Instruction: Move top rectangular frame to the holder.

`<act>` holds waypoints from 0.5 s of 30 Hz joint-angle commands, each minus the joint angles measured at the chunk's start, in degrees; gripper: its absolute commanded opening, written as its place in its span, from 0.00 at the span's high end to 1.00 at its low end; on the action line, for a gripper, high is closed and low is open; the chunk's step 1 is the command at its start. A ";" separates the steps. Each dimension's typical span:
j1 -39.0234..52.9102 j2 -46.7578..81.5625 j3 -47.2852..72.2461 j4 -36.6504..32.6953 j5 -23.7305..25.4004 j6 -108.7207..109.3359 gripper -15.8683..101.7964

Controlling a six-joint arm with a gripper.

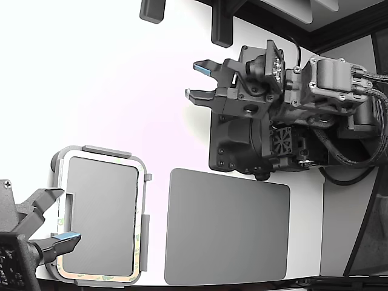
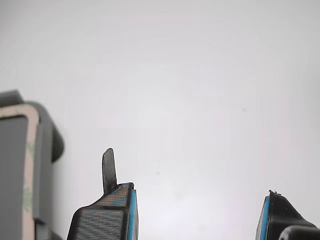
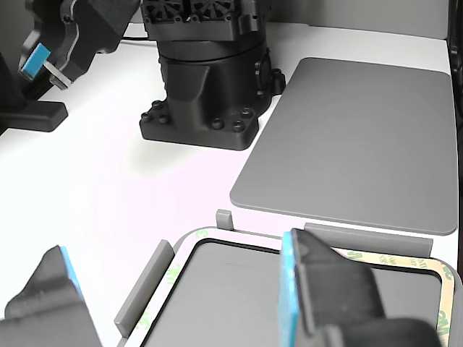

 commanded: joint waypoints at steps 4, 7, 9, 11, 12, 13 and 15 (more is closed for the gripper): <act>-0.53 1.32 0.44 -0.18 -0.62 -0.35 0.01; -0.53 1.23 0.62 -0.18 -0.88 -0.62 0.01; -0.53 1.41 2.64 -0.70 -1.76 -0.88 0.01; -0.53 1.32 2.55 -0.35 -1.41 -0.62 0.01; -0.53 1.32 2.55 -0.18 -0.88 -0.26 0.01; -0.53 1.32 2.55 -0.18 -0.62 -0.18 0.01; -0.53 1.32 2.55 -0.35 -0.44 -0.26 0.01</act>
